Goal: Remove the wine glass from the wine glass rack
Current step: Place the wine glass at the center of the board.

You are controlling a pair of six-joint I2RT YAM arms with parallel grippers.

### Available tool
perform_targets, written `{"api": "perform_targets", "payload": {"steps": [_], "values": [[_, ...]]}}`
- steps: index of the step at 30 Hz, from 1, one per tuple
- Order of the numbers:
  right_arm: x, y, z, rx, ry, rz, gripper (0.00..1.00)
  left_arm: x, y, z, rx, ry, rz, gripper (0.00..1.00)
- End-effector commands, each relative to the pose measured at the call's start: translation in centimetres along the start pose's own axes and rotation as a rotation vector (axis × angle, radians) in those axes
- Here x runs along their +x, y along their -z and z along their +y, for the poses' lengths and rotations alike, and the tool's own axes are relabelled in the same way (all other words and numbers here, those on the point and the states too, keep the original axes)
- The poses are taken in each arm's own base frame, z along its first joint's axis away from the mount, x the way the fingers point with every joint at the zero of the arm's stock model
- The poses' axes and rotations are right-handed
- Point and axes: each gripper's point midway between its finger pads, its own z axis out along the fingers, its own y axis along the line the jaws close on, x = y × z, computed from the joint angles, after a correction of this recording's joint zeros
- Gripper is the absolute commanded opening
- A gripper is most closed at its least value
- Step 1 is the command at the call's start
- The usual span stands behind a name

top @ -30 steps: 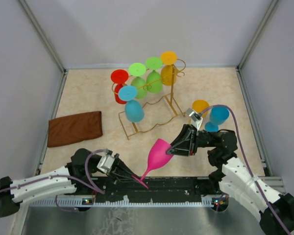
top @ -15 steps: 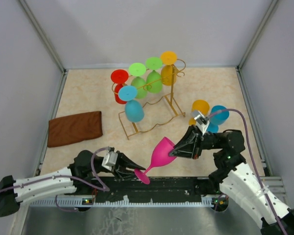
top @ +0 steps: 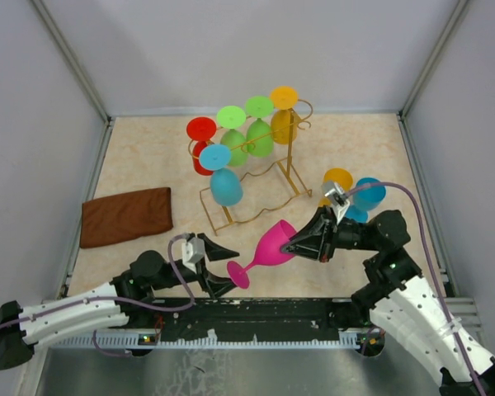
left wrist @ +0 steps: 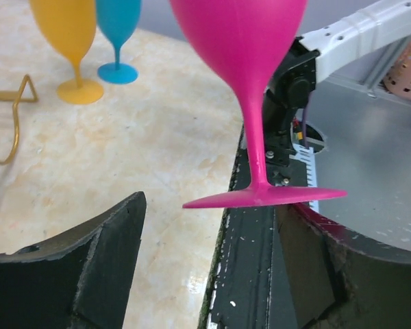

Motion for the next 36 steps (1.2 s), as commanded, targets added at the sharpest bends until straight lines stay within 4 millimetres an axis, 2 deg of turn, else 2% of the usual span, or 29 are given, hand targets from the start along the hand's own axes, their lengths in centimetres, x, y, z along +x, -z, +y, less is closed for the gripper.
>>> {"api": "perform_targets", "payload": {"steps": [1,3,11,14,20,24,27,31,36], "values": [[0.2,0.3,-0.1,0.06,0.045,0.027,0.0,-2.3,-0.3,2.0,-0.123,0.001,-0.044,0.95],[0.2,0.5,-0.5,0.093,0.069,0.034,0.0,-2.3,-0.5,1.9,-0.123,0.011,-0.036,0.99],[0.5,1.5,-3.8,0.295,0.071,0.05,0.0,-2.1,-0.4,3.4,-0.224,0.072,-0.014,0.99],[0.6,2.3,-5.6,0.407,0.069,0.047,0.0,-2.1,-0.4,3.6,-0.234,0.083,-0.019,0.99],[1.4,5.9,-11.6,0.783,0.021,0.024,0.0,-2.2,-0.3,3.9,-0.262,0.145,-0.039,0.99],[1.0,7.9,-14.1,0.952,0.03,-0.011,0.0,-3.1,-0.3,3.8,-0.26,0.153,-0.074,0.99],[1.6,9.9,-15.9,1.093,0.016,0.002,0.0,-2.9,-0.1,4.1,-0.282,0.161,-0.069,0.99],[2.4,11.6,-17.3,1.221,-0.009,0.074,0.0,-2.1,0.0,4.5,-0.302,0.171,-0.055,0.99],[2.6,11.7,-18.2,1.259,-0.025,0.1,0.0,-1.8,0.2,5.1,-0.339,0.2,-0.067,0.99]]}}
